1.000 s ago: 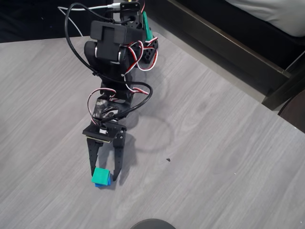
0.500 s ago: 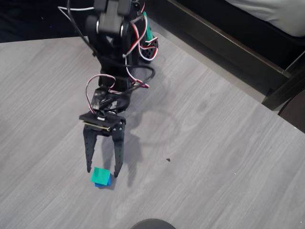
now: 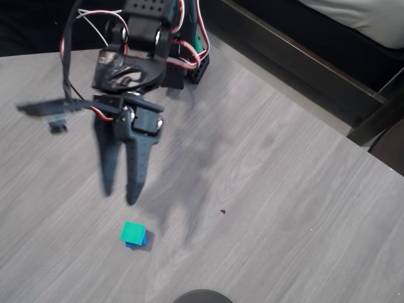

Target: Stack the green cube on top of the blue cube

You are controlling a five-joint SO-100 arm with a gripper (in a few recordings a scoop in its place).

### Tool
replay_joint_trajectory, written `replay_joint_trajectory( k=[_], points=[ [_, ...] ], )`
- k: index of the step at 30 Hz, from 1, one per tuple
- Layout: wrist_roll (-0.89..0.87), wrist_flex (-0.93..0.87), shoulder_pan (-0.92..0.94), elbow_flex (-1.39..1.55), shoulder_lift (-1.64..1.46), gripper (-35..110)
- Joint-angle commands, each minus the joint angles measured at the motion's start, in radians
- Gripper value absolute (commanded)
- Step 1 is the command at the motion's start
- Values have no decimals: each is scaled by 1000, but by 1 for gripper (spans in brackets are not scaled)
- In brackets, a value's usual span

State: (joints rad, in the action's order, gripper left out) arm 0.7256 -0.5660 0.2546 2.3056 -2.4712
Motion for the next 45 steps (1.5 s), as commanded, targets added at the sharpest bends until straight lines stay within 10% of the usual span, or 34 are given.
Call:
replay_joint_trajectory(
  k=[1, 45],
  points=[
    [-212, -164, -48, -58, -77, 7],
    [-571, -640, -419, 623, -867, 0]
  ],
)
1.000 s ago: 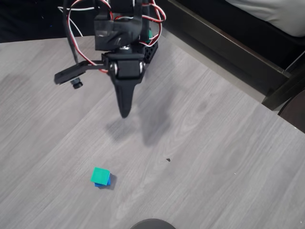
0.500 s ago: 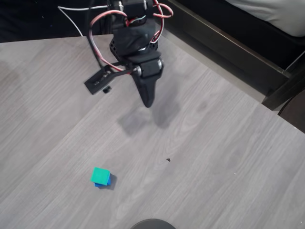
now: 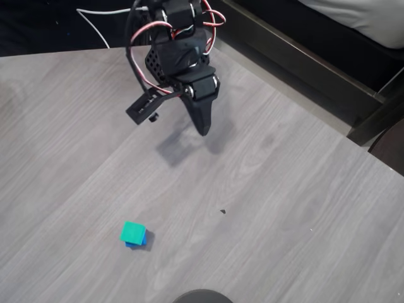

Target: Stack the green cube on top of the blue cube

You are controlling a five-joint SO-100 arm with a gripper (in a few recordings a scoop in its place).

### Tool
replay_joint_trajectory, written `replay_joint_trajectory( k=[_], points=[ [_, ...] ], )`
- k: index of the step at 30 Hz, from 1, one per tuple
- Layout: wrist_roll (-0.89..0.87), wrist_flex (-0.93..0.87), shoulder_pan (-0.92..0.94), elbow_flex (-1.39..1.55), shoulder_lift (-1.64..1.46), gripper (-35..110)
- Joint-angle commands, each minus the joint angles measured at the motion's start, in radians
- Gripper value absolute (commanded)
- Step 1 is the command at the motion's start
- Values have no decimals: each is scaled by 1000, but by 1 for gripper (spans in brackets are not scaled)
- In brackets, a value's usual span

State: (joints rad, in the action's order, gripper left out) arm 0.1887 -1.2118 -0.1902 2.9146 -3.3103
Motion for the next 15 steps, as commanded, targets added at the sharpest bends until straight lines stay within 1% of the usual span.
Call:
replay_joint_trajectory(
  k=[1, 8, 15],
  points=[
    [-46, 14, 48, 28, -28, 0],
    [-103, 80, 175, 172, -28, 0],
    [-110, 40, 209, 179, -26, 0]
  ],
)
